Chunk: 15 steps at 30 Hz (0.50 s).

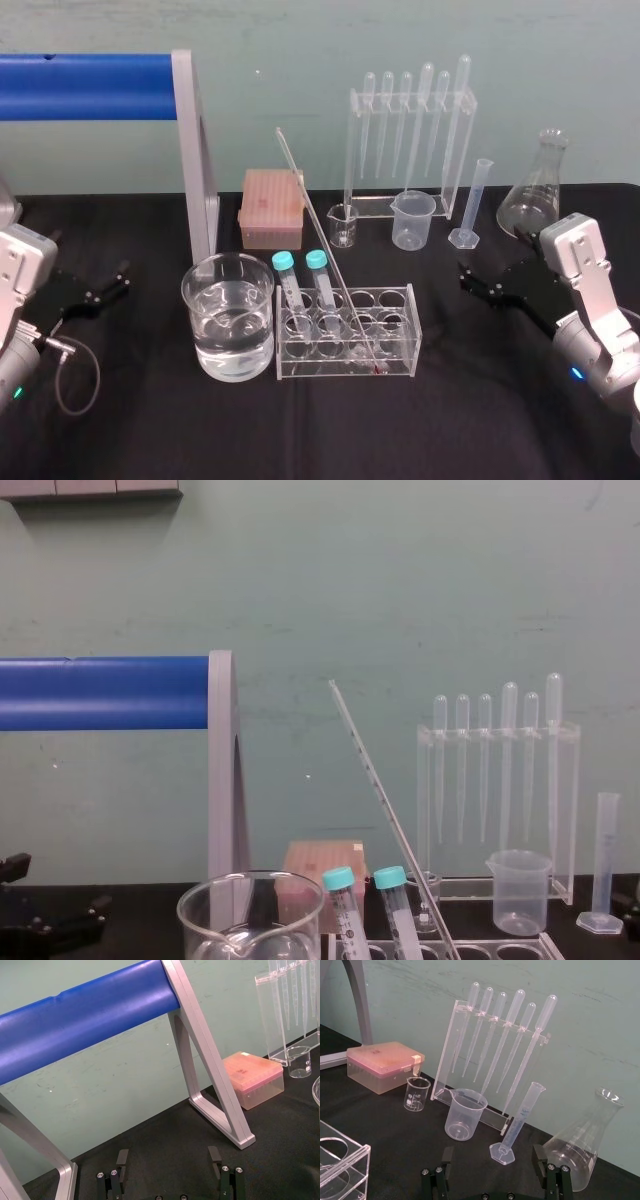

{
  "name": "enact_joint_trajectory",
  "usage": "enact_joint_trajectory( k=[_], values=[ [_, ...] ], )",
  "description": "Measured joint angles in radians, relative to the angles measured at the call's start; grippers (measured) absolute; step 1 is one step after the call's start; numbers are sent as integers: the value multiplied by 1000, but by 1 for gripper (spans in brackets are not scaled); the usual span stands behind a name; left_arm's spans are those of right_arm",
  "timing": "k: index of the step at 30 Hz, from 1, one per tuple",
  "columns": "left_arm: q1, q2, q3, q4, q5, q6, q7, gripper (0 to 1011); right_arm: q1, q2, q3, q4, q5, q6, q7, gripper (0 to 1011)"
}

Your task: Hold the thermometer with one hand and immerse one end into the beaker, then reinsert it into the test tube rack.

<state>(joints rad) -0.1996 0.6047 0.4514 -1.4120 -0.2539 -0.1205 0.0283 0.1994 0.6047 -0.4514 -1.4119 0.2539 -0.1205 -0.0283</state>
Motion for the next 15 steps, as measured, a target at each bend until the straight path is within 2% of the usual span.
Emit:
enact_joint_trajectory(
  k=[15],
  values=[
    [0, 0, 0, 0, 0, 0, 0, 1008, 0, 0, 0, 0, 0, 0, 0, 1003]
  ],
)
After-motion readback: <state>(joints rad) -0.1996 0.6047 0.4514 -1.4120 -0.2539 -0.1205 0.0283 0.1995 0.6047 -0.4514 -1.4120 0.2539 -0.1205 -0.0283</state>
